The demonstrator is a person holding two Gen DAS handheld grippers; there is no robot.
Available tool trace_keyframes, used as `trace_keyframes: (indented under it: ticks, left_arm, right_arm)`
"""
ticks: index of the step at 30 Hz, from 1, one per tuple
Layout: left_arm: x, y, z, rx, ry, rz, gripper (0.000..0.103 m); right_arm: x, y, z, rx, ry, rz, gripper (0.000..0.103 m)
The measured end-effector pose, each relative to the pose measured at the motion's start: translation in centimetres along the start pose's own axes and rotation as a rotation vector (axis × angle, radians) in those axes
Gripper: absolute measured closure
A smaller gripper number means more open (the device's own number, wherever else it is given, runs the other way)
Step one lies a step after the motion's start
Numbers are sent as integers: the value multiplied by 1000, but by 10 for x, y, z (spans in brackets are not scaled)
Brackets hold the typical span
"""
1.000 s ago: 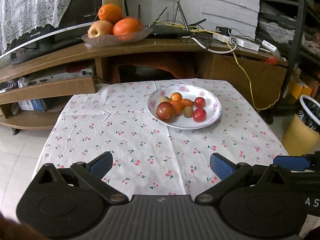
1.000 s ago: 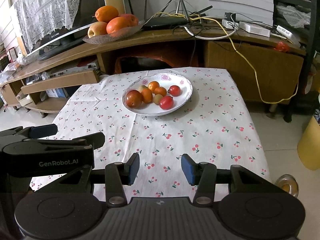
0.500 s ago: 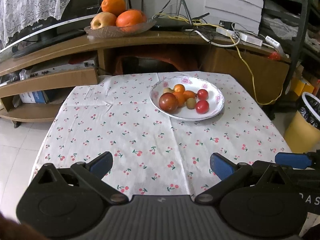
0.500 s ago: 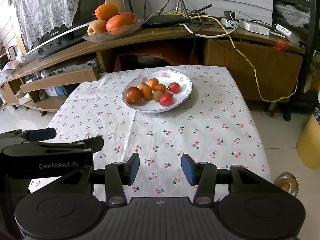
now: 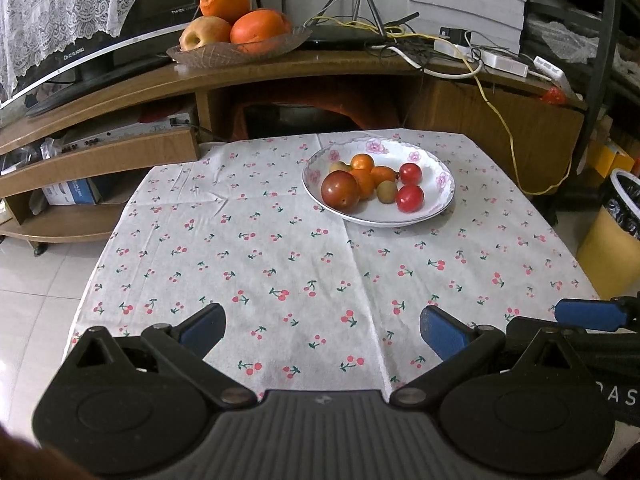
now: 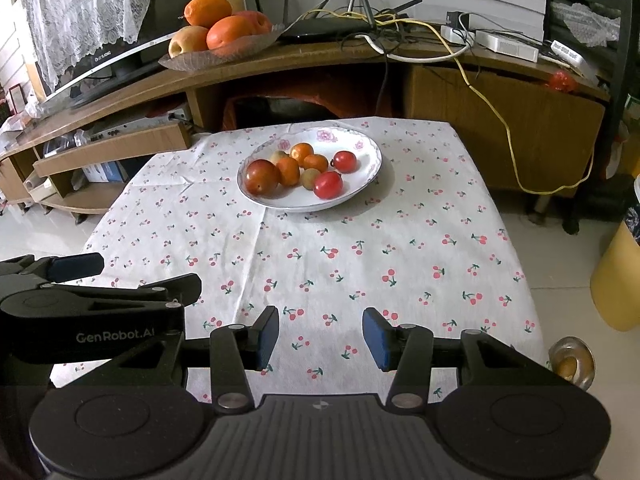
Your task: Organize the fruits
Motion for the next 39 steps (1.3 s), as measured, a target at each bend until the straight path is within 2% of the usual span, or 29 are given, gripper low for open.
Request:
trace_keyframes:
  ticks: [39]
  left_arm:
    - [-2, -1, -1, 12, 1, -29, 0]
  right_arm:
    - [0, 0, -1, -5, 5, 0, 56]
Point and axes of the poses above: each gripper's, at about its wrist camera, not at the fingertips, and z roughly against the way its jaws point, y to its left, x to its top, the point moved 4 cm from there along -z, roughly the way its jaws point, and after that the axes turned 9 degrees about -y, right-handed, at the moved point
